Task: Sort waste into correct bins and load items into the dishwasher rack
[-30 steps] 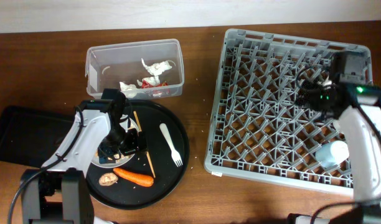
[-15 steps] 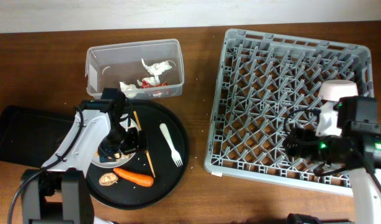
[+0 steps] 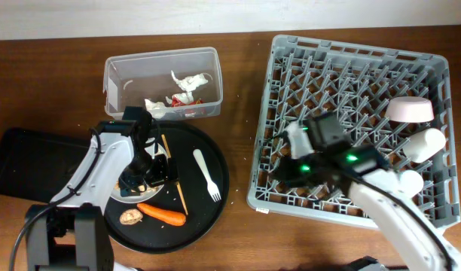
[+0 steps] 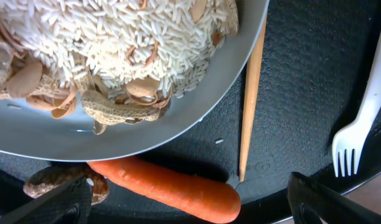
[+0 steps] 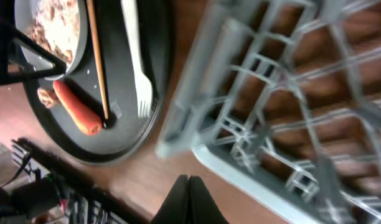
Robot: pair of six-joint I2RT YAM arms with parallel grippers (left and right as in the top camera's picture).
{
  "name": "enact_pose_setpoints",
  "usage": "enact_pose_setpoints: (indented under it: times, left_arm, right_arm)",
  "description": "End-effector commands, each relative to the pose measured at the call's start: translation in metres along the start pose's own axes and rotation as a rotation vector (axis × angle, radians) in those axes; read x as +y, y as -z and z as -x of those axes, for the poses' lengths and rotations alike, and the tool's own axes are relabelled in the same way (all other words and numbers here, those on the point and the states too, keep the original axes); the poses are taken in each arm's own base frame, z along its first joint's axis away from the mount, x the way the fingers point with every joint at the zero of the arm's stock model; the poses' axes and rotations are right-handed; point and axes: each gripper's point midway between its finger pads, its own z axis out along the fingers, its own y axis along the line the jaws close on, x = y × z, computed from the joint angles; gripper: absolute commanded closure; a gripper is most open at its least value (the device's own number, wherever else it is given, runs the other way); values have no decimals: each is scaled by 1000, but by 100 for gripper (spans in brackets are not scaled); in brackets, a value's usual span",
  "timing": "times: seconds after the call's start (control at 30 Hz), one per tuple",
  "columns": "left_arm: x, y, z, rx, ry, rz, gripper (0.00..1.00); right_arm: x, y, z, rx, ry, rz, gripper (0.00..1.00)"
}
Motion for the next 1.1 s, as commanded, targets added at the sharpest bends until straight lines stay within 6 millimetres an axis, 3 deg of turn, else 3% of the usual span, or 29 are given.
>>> enact_pose_setpoints:
  times: [0.0, 0.1, 0.3, 0.47, 0.6, 0.7, 0.77, 0.9, 1.0, 1.07]
  left_arm:
    - [-3, 0, -1, 4, -19, -10, 1]
    - [-2, 0, -2, 7, -19, -9, 1]
    - [-2, 0, -2, 6, -19, -9, 1]
    - [-2, 0, -2, 6, -19, -9, 1]
    - [-2, 0, -2, 7, -19, -9, 1]
    - [-2, 0, -2, 6, -19, -5, 1]
    - [-2, 0, -2, 6, -19, -5, 1]
    - [-2, 0, -2, 9, -19, -4, 1]
    - [0, 1, 1, -6, -24, 14, 11]
    - [18, 2, 7, -52, -51, 165, 24]
  right_arm:
    - [-5, -34, 2, 24, -76, -101, 96]
    - [-21, -55, -3, 66, -130, -190, 96]
    - [-53, -45, -16, 76, -209, -374, 96]
    - [-57, -42, -27, 118, -227, -401, 96]
    - [-51, -34, -25, 110, -205, -382, 92]
    - [-19, 3, 4, 9, -82, -311, 79]
    - [-3, 25, 18, -49, -40, -282, 76]
    - [0, 31, 13, -28, -28, -280, 75]
    - [-4, 31, 5, 4, -38, -297, 75]
    - [-5, 31, 3, 12, -44, -300, 75]
